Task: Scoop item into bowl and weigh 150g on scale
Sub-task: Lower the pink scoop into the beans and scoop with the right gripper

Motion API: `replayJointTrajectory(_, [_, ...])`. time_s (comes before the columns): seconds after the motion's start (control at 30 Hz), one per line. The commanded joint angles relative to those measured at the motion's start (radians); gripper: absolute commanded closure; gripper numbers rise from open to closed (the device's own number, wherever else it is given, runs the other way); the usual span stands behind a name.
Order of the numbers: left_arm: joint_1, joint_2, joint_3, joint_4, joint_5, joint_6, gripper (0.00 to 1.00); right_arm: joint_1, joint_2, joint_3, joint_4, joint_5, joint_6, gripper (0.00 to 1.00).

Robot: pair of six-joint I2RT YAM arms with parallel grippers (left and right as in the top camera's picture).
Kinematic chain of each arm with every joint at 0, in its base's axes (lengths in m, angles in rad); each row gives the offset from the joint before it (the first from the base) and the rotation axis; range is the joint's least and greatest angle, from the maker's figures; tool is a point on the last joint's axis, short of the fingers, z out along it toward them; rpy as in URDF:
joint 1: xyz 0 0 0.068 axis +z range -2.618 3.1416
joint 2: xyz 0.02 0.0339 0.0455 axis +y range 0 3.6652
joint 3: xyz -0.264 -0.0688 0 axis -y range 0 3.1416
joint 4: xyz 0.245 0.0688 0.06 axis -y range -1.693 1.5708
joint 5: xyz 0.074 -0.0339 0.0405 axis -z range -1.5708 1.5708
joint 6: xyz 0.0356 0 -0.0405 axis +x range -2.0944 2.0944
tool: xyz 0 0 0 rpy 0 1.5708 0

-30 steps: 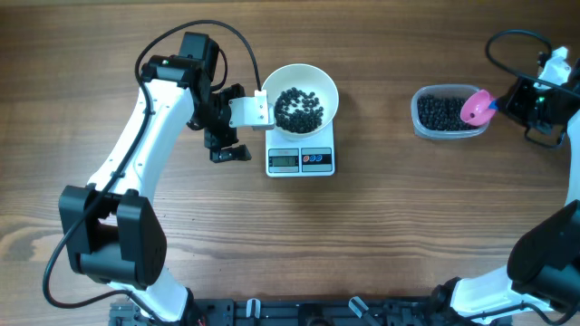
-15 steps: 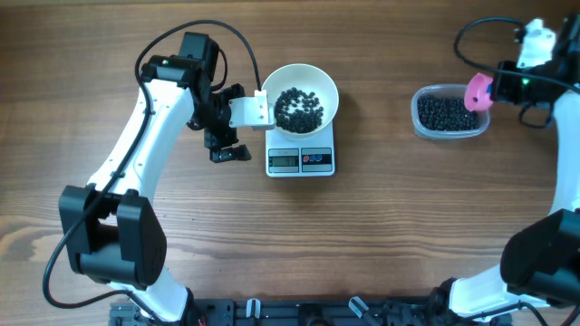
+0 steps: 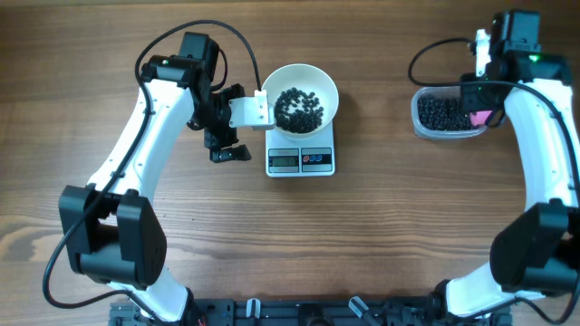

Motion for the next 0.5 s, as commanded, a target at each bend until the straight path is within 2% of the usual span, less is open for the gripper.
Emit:
replayJointTrajectory(0.0, [0.006,0.002,-0.008,0.0,0.027,0.019,0.0,0.006,0.057,-0.039,0.014,0.074,0.005,0.96])
replayJointTrajectory(0.1, [0.006,0.002,-0.008,0.0,0.027,0.019,0.0,0.006,0.097,-0.052,0.01,0.059,0.084,0.96])
replayJointTrajectory(0.3, [0.006,0.002,-0.008,0.0,0.027,0.019,0.0,0.006,0.158,-0.055,0.039,-0.289,0.122,0.96])
replayJointTrajectory(0.47, [0.006,0.002,-0.008,0.0,0.027,0.019,0.0,0.006,0.174,-0.055,0.063,-0.392,0.147,0.96])
